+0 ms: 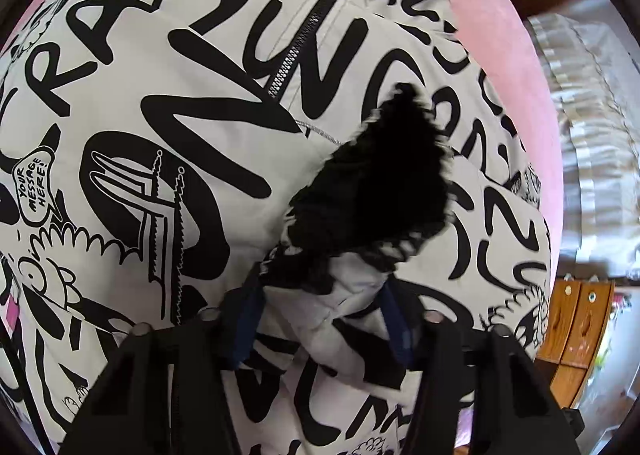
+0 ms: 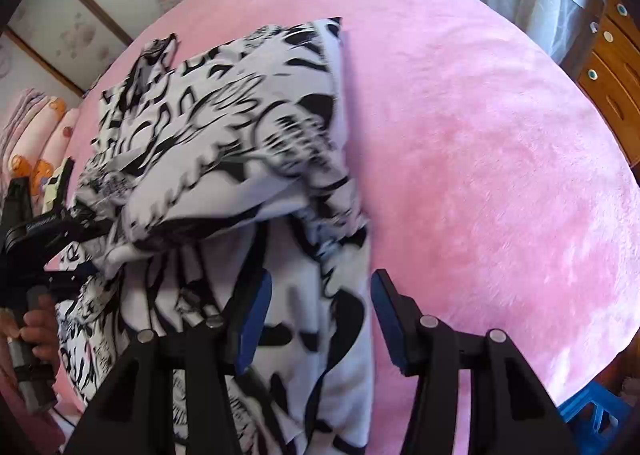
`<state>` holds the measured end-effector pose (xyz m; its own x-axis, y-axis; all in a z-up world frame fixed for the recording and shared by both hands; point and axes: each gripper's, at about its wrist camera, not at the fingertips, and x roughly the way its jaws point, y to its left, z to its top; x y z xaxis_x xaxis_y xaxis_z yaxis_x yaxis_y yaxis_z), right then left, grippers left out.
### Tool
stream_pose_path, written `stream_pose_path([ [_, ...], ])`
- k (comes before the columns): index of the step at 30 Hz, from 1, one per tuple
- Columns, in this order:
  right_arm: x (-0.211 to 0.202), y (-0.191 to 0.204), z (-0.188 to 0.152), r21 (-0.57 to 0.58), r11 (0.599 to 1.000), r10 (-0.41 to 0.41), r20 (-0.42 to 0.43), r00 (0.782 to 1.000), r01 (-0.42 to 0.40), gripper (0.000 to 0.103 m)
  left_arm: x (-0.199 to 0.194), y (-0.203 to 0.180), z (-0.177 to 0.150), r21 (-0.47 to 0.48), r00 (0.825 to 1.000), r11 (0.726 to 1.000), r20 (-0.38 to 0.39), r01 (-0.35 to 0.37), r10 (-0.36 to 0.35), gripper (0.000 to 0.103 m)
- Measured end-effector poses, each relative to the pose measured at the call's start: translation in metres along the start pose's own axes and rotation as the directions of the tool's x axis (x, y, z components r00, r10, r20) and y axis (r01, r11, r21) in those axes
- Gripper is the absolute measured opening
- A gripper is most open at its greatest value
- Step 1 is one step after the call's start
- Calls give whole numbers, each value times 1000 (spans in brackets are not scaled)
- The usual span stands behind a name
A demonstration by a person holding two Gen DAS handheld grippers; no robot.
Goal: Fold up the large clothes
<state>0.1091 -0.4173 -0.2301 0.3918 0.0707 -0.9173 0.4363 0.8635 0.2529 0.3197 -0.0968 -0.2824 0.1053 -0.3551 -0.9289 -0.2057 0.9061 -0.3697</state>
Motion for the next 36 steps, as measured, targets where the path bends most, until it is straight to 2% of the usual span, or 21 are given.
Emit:
stream_pose_path([
  [3,8,-7,7,17,1000,-4,12,1000,4,52,0,0,4,-63,1000,998,-6,17,-17,26],
  [4,11,-10,9,24,1000,-1,11,1000,0,52,0,1,5,-95,999,995,-12,34,-35,13],
  [7,18,-13,13,41,999,20,14,1000,-20,52,-6,0,10,-140,998,989,-12,53,-55,11],
  [12,27,-11,19,26,999,47,28,999,-47,51,-42,-27,23,-75,993,994,101,75,-67,9],
  [16,32,-7,24,19,998,52,43,998,-53,51,-81,-51,41,-31,970,991,210,129,-120,9],
  [21,32,-4,23,-5,998,59,45,997,-59,51,-126,-64,60,6,926,975,313,222,-212,8],
  [24,32,5,22,-45,996,78,41,996,-76,51,-145,-62,64,36,914,979,351,203,-202,8],
  [26,32,13,21,-69,994,81,36,996,-79,42,-156,-53,60,36,906,982,380,185,-184,8],
  [27,33,16,21,-80,994,80,31,996,-77,35,-160,-47,59,26,905,983,386,181,-177,8],
  [29,34,19,21,-83,993,89,26,996,-87,33,-161,-31,57,-9,911,983,378,184,-167,8],
  [31,33,21,19,-88,991,102,29,994,-99,27,-158,-13,50,-60,919,982,368,180,-146,8],
  [36,29,29,20,-129,990,67,52,996,-59,27,-143,25,28,-142,940,981,332,134,-80,8],
])
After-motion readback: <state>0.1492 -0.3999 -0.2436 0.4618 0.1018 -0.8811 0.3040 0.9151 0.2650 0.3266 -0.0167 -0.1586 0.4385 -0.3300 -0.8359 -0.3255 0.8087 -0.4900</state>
